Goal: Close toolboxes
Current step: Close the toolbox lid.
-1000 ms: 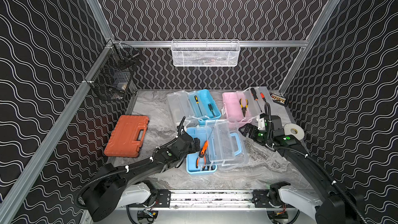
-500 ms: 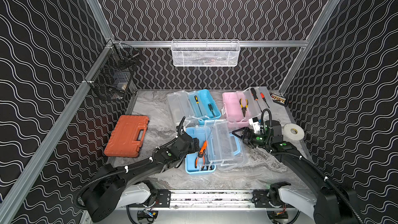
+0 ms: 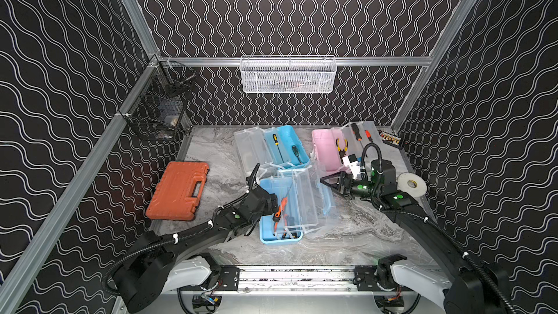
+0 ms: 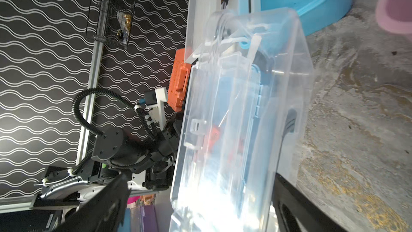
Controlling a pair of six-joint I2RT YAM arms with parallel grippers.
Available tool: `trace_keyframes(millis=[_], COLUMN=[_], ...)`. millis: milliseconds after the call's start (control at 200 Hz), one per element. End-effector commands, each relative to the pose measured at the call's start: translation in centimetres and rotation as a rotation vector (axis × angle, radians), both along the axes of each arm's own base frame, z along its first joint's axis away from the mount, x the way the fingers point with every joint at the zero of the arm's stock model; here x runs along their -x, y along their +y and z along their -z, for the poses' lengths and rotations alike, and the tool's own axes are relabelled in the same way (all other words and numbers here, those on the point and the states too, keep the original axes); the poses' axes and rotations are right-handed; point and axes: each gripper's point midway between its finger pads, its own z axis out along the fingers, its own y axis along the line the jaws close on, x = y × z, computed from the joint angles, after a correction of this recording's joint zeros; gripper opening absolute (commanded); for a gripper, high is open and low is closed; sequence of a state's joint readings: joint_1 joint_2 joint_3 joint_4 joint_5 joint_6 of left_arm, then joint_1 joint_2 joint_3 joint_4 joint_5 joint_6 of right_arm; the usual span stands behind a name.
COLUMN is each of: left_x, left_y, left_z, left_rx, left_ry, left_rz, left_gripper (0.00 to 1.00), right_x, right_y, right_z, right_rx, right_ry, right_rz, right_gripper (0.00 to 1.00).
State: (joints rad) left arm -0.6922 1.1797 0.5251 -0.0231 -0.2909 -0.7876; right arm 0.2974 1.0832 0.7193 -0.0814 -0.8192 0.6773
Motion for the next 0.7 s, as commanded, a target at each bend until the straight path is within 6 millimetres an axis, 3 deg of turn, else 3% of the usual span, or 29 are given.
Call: trace_keyframes(millis=[0, 390, 571, 696], left_x=[0.3, 1.3, 2.4, 2.9], left_y=[0.6, 5.8, 8.2, 8.3], left_z=[-0.3, -6.3, -5.9, -5.1], left_rx=[-0.043, -0.209, -0.252, -0.213], left_ry=[0.006, -0.096, -0.098, -0.095], left_rz=[0.004, -0.098, -0.177, -0.181], left_gripper=[0.91, 0.95, 0.96, 0.96], right_x=[0.1, -0.4, 0.5, 0.7], right_y=[0.7, 2.4, 4.7, 5.6], right_z=[0.4, 0.8, 0.4, 0.7], right_rx=[0.056, 0.133, 0.208, 0.278], right_ry=[-0.007, -0.02, -0.062, -0.08], right_rz=[-0.012, -0.022, -0.073, -0.071], right_gripper=[0.99, 0.99, 0.99, 0.99])
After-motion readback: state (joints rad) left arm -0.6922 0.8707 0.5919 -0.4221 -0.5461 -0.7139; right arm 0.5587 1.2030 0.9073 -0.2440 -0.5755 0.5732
